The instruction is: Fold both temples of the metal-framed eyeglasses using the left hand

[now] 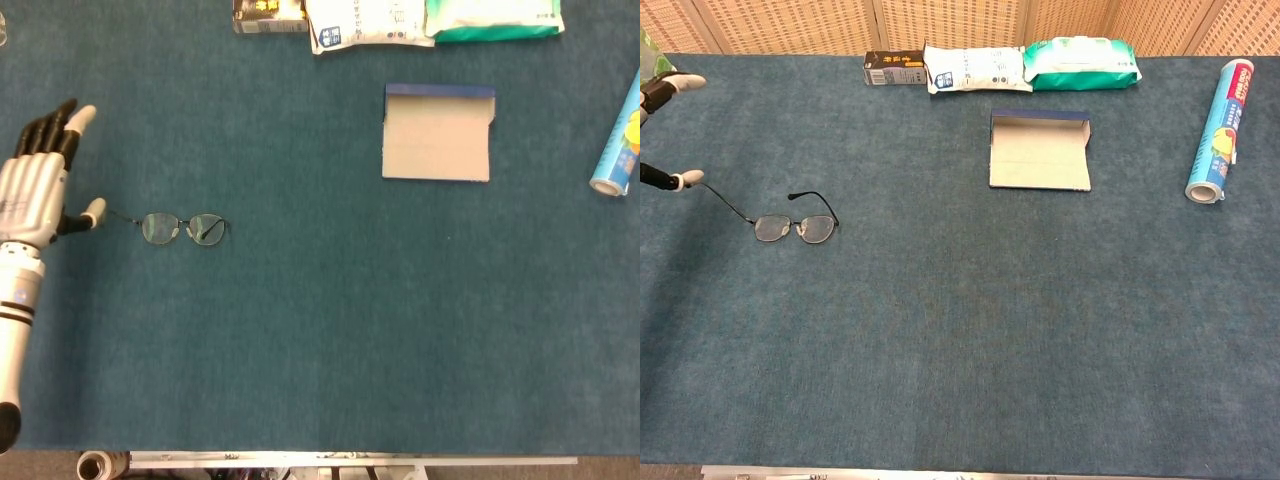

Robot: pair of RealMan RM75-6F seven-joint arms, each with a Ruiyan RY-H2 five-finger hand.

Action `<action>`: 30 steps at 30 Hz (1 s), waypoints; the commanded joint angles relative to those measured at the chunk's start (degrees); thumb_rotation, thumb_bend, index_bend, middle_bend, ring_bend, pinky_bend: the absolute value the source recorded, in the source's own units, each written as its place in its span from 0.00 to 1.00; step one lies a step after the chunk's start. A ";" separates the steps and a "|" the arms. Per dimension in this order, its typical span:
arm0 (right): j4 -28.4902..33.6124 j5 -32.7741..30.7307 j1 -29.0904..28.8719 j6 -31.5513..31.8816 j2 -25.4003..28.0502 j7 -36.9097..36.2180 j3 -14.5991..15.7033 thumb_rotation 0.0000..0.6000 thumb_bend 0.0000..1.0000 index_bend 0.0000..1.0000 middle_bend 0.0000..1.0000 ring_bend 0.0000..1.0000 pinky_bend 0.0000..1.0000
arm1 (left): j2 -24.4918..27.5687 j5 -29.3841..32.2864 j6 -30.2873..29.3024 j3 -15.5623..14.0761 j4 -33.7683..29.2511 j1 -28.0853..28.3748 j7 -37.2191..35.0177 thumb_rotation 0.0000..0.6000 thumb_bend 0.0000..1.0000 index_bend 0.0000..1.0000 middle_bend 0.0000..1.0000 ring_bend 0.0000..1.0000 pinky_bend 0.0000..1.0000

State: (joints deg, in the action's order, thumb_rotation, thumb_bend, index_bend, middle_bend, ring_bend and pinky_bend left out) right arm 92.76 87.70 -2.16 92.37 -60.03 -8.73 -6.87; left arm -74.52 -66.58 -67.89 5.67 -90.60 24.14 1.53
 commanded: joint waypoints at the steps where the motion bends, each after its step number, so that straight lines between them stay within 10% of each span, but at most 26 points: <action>1: 0.04 0.01 0.05 0.11 0.04 -0.01 -0.03 1.00 0.16 0.61 0.55 0.47 0.52 | -0.80 -0.33 0.59 0.25 0.38 0.25 0.01 1.00 0.26 0.00 0.00 0.00 0.02; 30: 0.39 0.53 0.45 1.02 0.60 -0.72 -0.10 1.00 0.16 0.61 0.55 0.47 0.52 | -10.87 -1.59 7.67 0.54 7.93 3.47 1.21 1.00 0.26 0.00 0.00 0.00 0.02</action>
State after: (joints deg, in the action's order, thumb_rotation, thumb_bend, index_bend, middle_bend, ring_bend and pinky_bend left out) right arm 93.14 88.23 -1.71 93.38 -59.43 -9.45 -6.97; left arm -85.11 -68.10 -60.49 6.29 -82.95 27.43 2.71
